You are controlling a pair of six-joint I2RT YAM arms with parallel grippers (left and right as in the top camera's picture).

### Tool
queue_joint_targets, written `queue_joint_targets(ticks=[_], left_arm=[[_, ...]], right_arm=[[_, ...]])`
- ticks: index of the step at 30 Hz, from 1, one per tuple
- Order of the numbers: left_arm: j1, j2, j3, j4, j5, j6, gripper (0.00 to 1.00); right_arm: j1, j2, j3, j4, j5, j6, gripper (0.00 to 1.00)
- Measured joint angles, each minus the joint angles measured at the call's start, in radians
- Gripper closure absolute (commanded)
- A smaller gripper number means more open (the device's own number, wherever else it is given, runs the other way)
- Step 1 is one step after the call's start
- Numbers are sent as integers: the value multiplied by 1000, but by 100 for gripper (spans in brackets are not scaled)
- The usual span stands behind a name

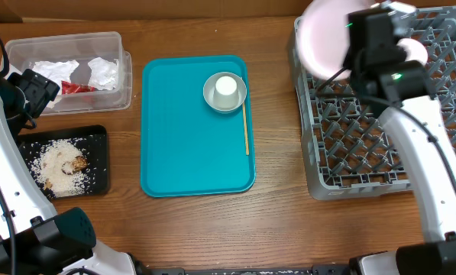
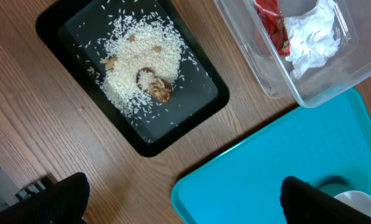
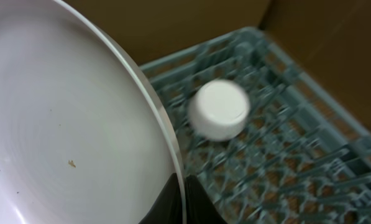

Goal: Sort waste into correct bins and load items into the dishwasher
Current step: 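Lift the white plate and carry it to the dish rack, then lower the white plate into the rack slots and open the right gripper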

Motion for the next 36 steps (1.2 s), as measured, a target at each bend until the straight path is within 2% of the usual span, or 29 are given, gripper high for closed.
queue_joint_targets(ticks=[6,10,23,36], left_arm=[[0,0,0,0,0,0,0],[0,0,0,0,0,0,0],[0,0,0,0,0,0,0],[0,0,0,0,0,0,0]], right_arm=[[-169,51,0,139,68,-79,96],[-232,113,0,229,87,-143,96],[-177,317,0,407,96,-314,96],[-111,372,0,468,254,-372,96]])
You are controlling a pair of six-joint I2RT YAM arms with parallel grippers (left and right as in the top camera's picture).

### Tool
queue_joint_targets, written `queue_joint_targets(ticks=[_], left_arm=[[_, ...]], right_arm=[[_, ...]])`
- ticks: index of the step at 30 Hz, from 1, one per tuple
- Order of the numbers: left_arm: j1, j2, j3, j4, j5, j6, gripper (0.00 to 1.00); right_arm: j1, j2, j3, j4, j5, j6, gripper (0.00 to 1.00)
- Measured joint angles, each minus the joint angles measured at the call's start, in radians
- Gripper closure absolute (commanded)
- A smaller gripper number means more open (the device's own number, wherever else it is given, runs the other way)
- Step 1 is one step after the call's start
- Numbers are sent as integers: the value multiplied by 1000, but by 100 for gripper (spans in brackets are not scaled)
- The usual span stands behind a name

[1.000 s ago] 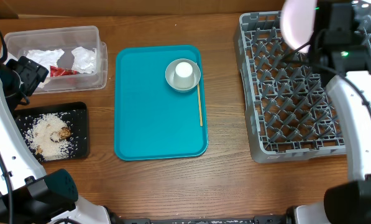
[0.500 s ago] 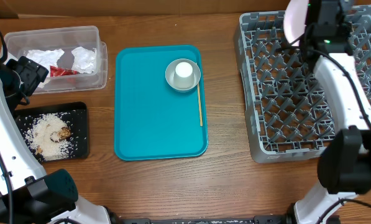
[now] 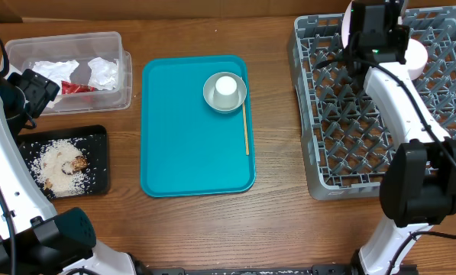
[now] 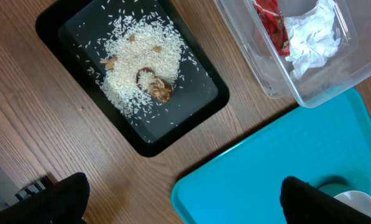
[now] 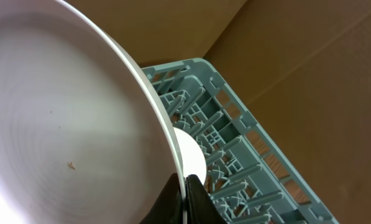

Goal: Sort waste into correct bins and load items into the dishwasher
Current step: 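Lower the white plate into the rack slots and open the right gripper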

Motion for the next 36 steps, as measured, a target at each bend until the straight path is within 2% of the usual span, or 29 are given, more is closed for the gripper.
queue_joint_targets(ticks=[11,36], left_arm=[[0,0,0,0,0,0,0],[0,0,0,0,0,0,0]], right_arm=[[74,0,0,5,84,-27,94],[77,40,0,-4,158,-26,95]])
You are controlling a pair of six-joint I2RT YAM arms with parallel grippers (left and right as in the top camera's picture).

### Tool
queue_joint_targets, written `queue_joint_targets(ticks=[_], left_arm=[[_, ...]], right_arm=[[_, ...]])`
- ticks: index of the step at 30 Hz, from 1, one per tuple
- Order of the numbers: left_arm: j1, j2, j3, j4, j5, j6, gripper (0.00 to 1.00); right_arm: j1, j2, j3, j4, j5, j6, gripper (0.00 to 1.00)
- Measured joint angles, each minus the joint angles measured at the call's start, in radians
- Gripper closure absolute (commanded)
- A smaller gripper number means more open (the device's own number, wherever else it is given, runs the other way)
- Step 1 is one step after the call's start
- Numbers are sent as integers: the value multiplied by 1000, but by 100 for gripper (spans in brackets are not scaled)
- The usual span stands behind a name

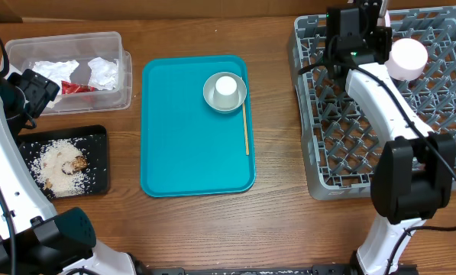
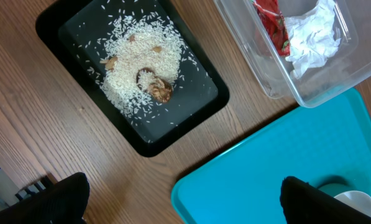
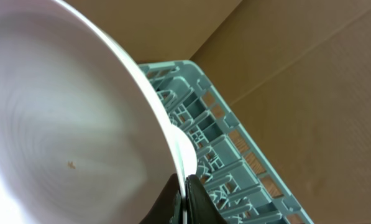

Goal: Sort waste into correct bins and load items into the dishwasher
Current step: 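Lower the white plate into the rack slots and open the right gripper, then move the right gripper to the white bowl on the teal tray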

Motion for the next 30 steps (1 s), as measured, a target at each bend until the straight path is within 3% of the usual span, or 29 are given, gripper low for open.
queue_joint_targets(ticks=[3,5,7,10,21,24,30], left_arm=[[0,0,0,0,0,0,0],[0,0,0,0,0,0,0],[0,0,0,0,0,0,0],[0,0,0,0,0,0,0],[0,0,0,0,0,0,0],[0,0,0,0,0,0,0],[0,0,0,0,0,0,0]], right_arm=[[0,14,0,-1,1,6,88],[0,16,0,-3,1,16,72],[1,16,0,-4,5,18,50],[8,16,0,-4,19,18,0],[151,-95,-1,-145,-6,146,0],[209,-193,0,-223,-145,172,0],[314,-319,0,-303,-657,196,0]])
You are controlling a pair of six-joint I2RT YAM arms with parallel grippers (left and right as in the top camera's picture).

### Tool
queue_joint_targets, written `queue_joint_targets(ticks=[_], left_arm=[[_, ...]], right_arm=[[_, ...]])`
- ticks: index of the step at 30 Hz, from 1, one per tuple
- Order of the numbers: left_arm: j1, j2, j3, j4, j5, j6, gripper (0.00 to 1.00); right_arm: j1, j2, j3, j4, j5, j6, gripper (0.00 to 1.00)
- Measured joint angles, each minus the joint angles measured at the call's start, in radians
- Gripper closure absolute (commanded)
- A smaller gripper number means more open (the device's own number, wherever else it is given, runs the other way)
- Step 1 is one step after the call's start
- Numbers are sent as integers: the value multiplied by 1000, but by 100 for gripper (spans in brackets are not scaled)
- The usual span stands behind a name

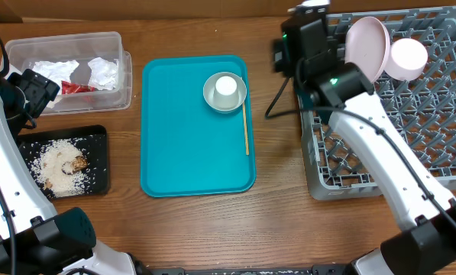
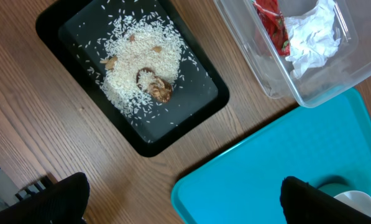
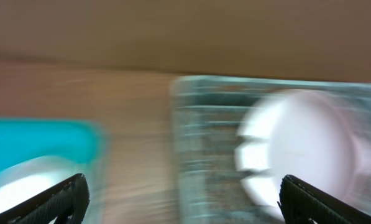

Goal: Sort waste into correct bins and load items into the dishwasher
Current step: 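Move the right gripper to the white bowl on the teal tray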

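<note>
The pink plate (image 1: pixel 365 44) stands on edge in the back of the grey dish rack (image 1: pixel 388 176), beside an upturned white cup (image 1: pixel 408 57). My right gripper (image 3: pixel 182 205) is open and empty; its wrist (image 1: pixel 308 42) hovers over the rack's back left corner, left of the plate. The right wrist view is blurred, with the plate (image 3: pixel 303 149) at right. On the teal tray (image 1: pixel 197 153) sit a grey bowl (image 1: pixel 224 92) holding a small white cup, and a wooden stick (image 1: pixel 246 128). My left gripper (image 2: pixel 185 199) is open above the table's left side.
A clear bin (image 1: pixel 67 69) with crumpled paper and a red wrapper stands at the back left. In front of it lies a black tray (image 1: pixel 66 162) of rice and food scraps. A cardboard wall runs along the back edge.
The right gripper has let go of the pink plate, which now stands alone in the rack. The gripper is open and has moved left to the rack's corner. The left arm has not moved.
The right gripper first held the pink plate above the rack's back left. Then it held it on edge over the rack's back row, then lower beside the white cup. Now the plate stands in the rack and the gripper is free.
</note>
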Motion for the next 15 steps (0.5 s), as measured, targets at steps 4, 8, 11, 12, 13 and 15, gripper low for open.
queue_joint_targets(ticks=[4,8,11,12,13,15], left_arm=[[0,0,0,0,0,0,0],[0,0,0,0,0,0,0],[0,0,0,0,0,0,0],[0,0,0,0,0,0,0],[0,0,0,0,0,0,0],[0,0,0,0,0,0,0]], right_arm=[[39,33,0,56,-278,42,0],[58,113,0,109,-400,72,0],[66,187,0,119,-442,84,0],[67,207,0,120,-450,87,0],[68,229,0,122,-457,89,0],[68,268,0,138,-467,92,0]])
